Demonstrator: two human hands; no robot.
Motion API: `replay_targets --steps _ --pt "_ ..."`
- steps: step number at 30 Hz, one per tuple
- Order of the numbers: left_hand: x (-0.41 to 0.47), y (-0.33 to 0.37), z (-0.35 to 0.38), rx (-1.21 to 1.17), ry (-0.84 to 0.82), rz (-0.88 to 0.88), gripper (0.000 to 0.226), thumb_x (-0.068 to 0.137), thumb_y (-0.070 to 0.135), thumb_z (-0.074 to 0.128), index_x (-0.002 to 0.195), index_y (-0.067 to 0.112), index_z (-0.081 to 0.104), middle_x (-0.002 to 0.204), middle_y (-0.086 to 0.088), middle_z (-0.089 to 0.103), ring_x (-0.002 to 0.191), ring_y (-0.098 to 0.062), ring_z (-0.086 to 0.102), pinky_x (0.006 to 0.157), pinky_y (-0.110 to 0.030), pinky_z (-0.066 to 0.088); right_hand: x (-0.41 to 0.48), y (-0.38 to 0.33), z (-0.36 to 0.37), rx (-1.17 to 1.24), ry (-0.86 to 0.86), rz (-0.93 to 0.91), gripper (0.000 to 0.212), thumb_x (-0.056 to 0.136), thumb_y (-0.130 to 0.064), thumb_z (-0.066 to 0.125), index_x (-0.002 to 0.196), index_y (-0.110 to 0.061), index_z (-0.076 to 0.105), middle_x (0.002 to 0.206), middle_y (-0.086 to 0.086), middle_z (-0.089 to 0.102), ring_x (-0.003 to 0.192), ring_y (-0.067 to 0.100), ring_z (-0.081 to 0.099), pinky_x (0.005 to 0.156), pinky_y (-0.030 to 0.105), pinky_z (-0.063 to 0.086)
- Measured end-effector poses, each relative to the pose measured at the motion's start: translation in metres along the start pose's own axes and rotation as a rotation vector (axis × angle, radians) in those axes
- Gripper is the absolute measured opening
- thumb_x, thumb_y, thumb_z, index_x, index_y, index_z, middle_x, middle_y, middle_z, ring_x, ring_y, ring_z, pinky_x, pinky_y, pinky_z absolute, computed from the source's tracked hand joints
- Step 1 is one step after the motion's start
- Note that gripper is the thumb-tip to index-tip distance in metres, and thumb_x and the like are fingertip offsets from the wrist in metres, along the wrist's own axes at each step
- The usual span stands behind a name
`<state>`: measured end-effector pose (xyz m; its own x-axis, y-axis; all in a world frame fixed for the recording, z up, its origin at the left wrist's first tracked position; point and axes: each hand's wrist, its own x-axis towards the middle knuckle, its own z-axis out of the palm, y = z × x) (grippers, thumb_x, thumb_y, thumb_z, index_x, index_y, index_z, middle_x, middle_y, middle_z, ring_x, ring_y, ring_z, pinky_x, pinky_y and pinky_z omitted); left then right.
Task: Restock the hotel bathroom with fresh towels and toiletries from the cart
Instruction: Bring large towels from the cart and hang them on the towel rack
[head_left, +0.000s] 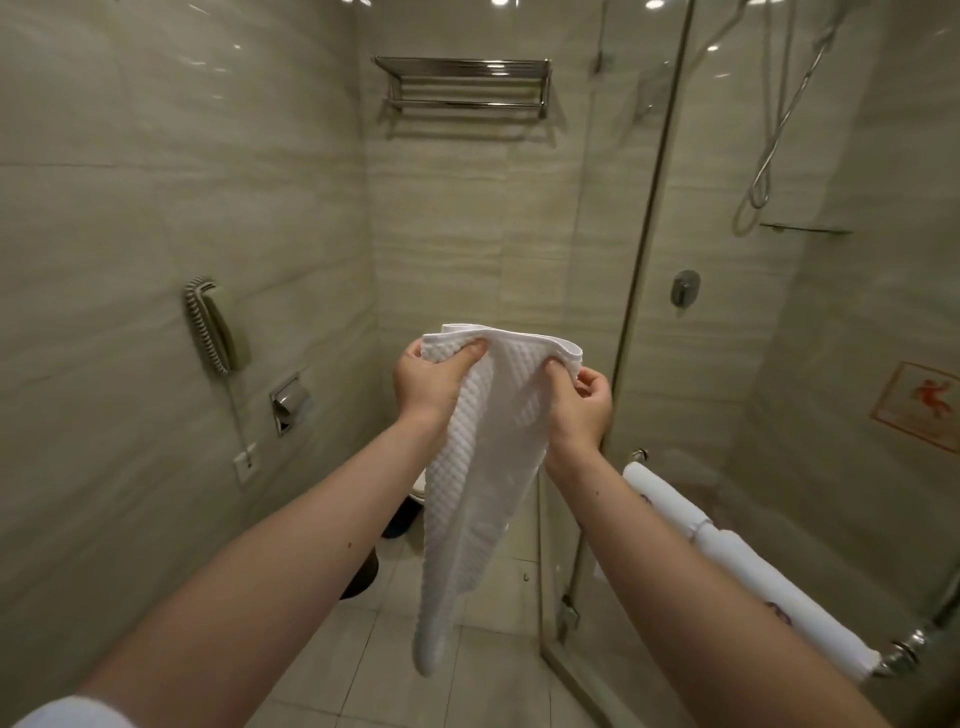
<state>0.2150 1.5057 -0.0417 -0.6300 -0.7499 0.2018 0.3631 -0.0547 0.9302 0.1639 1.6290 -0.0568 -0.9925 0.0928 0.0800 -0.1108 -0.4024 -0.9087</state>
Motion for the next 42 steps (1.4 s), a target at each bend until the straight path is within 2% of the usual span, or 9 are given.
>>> replay_targets --steps 5,11,19,22,24,30,36,38,42 --pt "0.048 -0.007 -0.018 0.011 0.021 0.024 0.027 0.069 0.011 0.087 0.083 0.014 0.065 0.079 -0.002 0.073 0.07 -0.013 0.07 0.067 -0.03 0.057 0.03 0.023 0.04 -0.071 -0.084 0.051 0.019 0.084 -0.019 0.07 0.084 -0.015 0.052 0.075 -0.002 0.053 0.064 0.012 0.049 0.056 0.024 0.042" --pt "0.122 -0.036 -0.03 0.099 0.089 0.009 0.032 0.066 0.015 0.089 0.084 0.017 0.063 0.085 -0.003 0.072 0.075 -0.016 0.069 0.073 -0.033 0.058 0.083 0.055 0.099 -0.109 -0.171 0.08 0.02 0.086 -0.009 0.062 0.079 -0.016 0.045 0.067 -0.001 0.047 0.056 0.011 0.041 0.043 0.018 0.037" --pt "0.261 -0.064 -0.019 0.126 0.001 -0.132 0.041 0.072 0.011 0.085 0.107 0.007 0.064 0.105 -0.016 0.072 0.089 -0.027 0.07 0.081 -0.038 0.059 0.193 0.089 0.182 -0.092 -0.315 0.14 0.018 0.084 -0.01 0.069 0.094 -0.01 0.053 0.082 0.005 0.061 0.073 0.018 0.056 0.071 0.036 0.051" --pt "0.313 -0.074 -0.005 0.24 -0.119 -0.268 0.045 0.061 0.013 0.08 0.105 0.012 0.068 0.102 -0.011 0.072 0.081 -0.021 0.068 0.071 -0.03 0.057 0.242 0.095 0.212 -0.106 -0.337 0.136 0.018 0.084 -0.011 0.07 0.094 -0.011 0.055 0.086 0.007 0.062 0.075 0.019 0.058 0.074 0.037 0.054" --pt "0.348 -0.084 0.006 0.344 -0.132 -0.297 0.041 0.062 0.013 0.072 0.103 0.016 0.067 0.101 -0.007 0.071 0.089 -0.021 0.066 0.083 -0.037 0.055 0.276 0.097 0.23 -0.098 -0.344 0.123 0.019 0.084 -0.009 0.069 0.096 -0.01 0.054 0.085 0.007 0.061 0.074 0.017 0.057 0.071 0.035 0.052" --pt "0.443 -0.101 0.055 0.455 -0.109 -0.128 0.04 0.084 -0.006 0.064 0.122 0.006 0.063 0.108 -0.007 0.063 0.097 -0.017 0.056 0.079 -0.028 0.043 0.362 0.097 0.267 -0.116 -0.324 0.062 0.018 0.083 -0.01 0.071 0.092 -0.013 0.055 0.085 0.007 0.063 0.077 0.02 0.059 0.073 0.037 0.053" --pt "0.521 -0.1 0.101 0.501 -0.125 0.042 0.012 0.086 -0.001 0.066 0.086 0.011 0.064 0.092 -0.007 0.062 0.077 -0.012 0.056 0.066 -0.025 0.046 0.442 0.086 0.289 -0.177 -0.321 -0.096 0.022 0.085 -0.005 0.068 0.095 -0.011 0.049 0.076 0.002 0.057 0.061 0.013 0.053 0.049 0.023 0.048" --pt "0.55 -0.101 0.111 0.5 -0.122 0.092 0.02 0.085 0.0 0.068 0.075 0.014 0.06 0.089 -0.009 0.062 0.078 -0.015 0.056 0.066 -0.027 0.047 0.466 0.084 0.301 -0.209 -0.344 -0.128 0.024 0.085 -0.003 0.067 0.094 -0.012 0.047 0.075 0.001 0.058 0.061 0.013 0.055 0.051 0.025 0.048" --pt "0.61 -0.107 0.127 0.519 -0.102 0.145 0.011 0.083 0.006 0.071 0.087 0.01 0.062 0.079 0.0 0.062 0.077 -0.015 0.057 0.067 -0.028 0.048 0.514 0.094 0.334 -0.3 -0.353 -0.243 0.03 0.082 -0.007 0.07 0.092 -0.024 0.047 0.084 0.007 0.07 0.07 0.021 0.063 0.065 0.04 0.056"
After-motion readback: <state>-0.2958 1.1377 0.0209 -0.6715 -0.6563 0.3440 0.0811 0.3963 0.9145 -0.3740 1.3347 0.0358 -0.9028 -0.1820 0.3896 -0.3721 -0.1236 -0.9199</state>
